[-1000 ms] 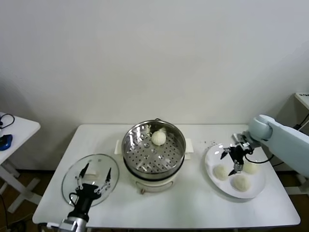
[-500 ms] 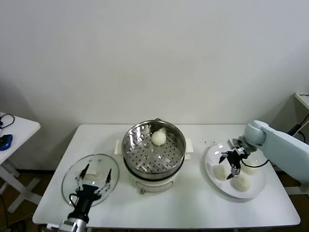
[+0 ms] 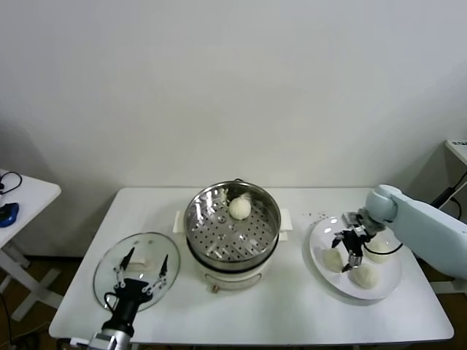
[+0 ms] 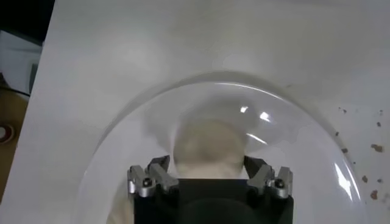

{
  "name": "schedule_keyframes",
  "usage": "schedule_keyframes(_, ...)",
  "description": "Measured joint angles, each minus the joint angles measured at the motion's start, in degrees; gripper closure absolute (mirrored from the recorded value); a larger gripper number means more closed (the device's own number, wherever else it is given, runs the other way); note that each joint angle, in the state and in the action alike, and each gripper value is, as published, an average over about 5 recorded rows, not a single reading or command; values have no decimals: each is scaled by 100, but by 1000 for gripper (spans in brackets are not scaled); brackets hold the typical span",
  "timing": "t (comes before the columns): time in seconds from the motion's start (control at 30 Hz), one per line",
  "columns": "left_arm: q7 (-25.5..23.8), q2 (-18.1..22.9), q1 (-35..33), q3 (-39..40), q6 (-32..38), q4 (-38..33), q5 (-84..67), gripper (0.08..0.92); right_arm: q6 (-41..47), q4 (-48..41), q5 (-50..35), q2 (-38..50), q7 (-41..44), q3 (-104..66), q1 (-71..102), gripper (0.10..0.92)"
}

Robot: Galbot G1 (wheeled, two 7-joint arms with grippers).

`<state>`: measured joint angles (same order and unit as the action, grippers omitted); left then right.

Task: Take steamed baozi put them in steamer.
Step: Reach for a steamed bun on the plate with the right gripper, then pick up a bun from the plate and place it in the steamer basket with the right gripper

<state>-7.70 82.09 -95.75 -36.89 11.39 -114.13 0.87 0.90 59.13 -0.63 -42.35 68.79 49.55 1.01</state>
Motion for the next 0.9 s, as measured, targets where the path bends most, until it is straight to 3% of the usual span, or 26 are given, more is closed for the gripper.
schedule_keyframes(0.5,8,0,-5,-12,-5,-8,1,177,44,54,-254,42,-102,-20,-113,301)
schedule_keyframes(0.9,11,7,-23,-4,0,-48,2,177,361,300,-1702,301,-148,921,-1582,298)
